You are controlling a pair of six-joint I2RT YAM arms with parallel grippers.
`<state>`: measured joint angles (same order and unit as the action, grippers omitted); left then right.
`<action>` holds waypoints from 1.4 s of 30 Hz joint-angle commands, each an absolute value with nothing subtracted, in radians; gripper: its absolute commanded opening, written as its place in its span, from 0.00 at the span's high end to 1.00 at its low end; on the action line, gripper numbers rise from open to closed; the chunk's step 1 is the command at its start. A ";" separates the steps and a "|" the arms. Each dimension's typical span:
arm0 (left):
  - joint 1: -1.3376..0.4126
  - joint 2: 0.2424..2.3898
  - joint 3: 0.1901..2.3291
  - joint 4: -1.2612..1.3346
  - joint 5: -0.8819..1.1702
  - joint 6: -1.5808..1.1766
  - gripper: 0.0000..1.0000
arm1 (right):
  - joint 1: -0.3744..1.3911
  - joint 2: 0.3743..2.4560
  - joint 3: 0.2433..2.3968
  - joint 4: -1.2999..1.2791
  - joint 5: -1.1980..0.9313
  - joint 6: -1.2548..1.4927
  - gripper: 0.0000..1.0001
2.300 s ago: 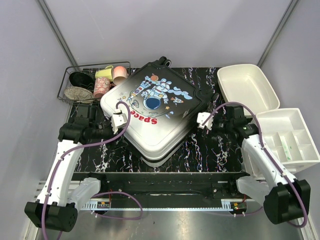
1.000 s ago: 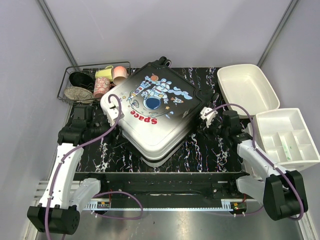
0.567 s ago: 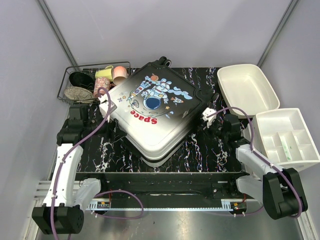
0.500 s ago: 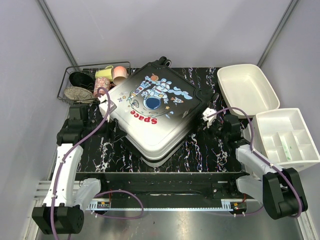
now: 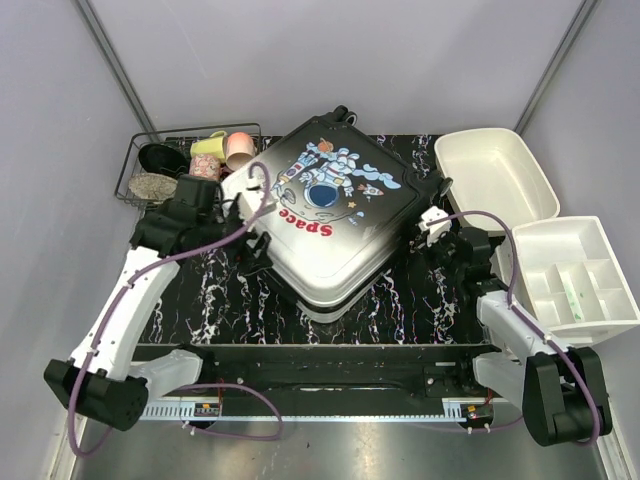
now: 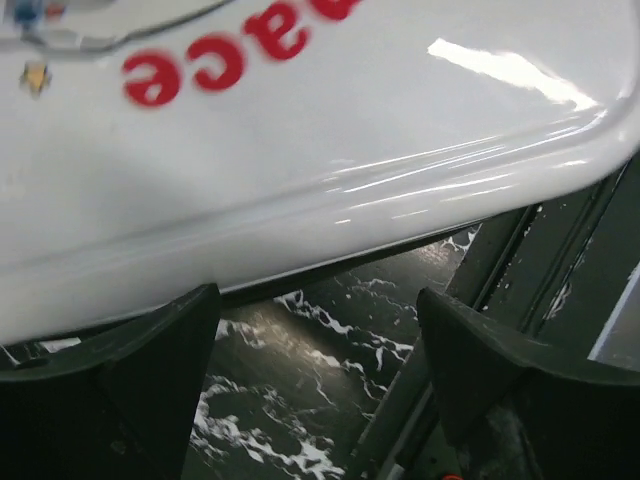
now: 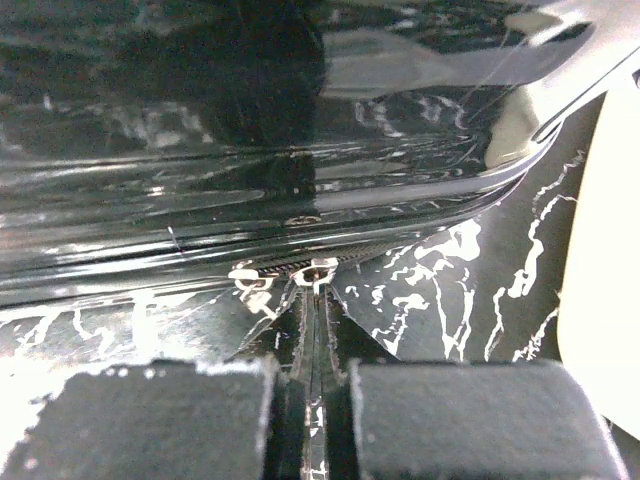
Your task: Open, take out, and arrange the luggage
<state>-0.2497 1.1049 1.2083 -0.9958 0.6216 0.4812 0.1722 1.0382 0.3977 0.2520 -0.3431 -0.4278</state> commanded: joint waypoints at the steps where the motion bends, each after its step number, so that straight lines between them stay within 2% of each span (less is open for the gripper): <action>1: -0.438 1.143 1.319 -0.769 0.536 0.533 0.13 | 0.144 1.048 0.469 0.301 -0.304 -0.388 1.00; 5: -0.609 1.175 1.350 -0.662 0.411 0.437 0.07 | 0.144 1.049 0.466 0.293 -0.374 -0.359 1.00; 6: -0.627 1.183 1.357 -0.640 0.355 0.401 0.01 | 0.144 1.051 0.471 0.287 -0.382 -0.359 1.00; 14: -0.865 1.293 1.387 -0.549 0.172 0.219 0.01 | 0.153 1.025 0.457 0.261 -0.483 -0.373 1.00; 23: -0.907 1.243 1.319 -0.621 0.219 0.305 0.01 | 0.340 0.924 0.430 0.218 -0.474 -0.425 1.00; 28: -0.929 1.218 1.278 -0.624 0.175 0.328 0.01 | 0.506 0.879 0.416 0.209 -0.402 -0.388 1.00; 30: -0.943 1.215 1.255 -0.615 0.100 0.371 0.01 | 0.515 0.873 0.423 0.198 -0.379 -0.373 1.00; 33: -0.945 1.232 1.209 -0.615 0.004 0.415 0.05 | 0.515 0.853 0.431 0.154 -0.289 -0.374 1.00; 35: -0.943 1.244 1.200 -0.676 0.003 0.454 0.17 | 0.514 0.821 0.426 0.118 -0.180 -0.403 1.00; 38: -0.927 1.238 1.171 -0.744 0.011 0.509 0.25 | 0.506 0.746 0.382 0.118 -0.091 -0.485 1.00; 42: -0.841 1.183 1.118 -0.802 0.080 0.567 0.32 | 0.396 0.667 0.330 0.117 -0.104 -0.534 1.00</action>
<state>-0.9447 1.2118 1.1893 -0.6128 0.1368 0.4530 0.4896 0.7494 0.3405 0.0139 -0.1501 -0.4599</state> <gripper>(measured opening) 0.764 0.009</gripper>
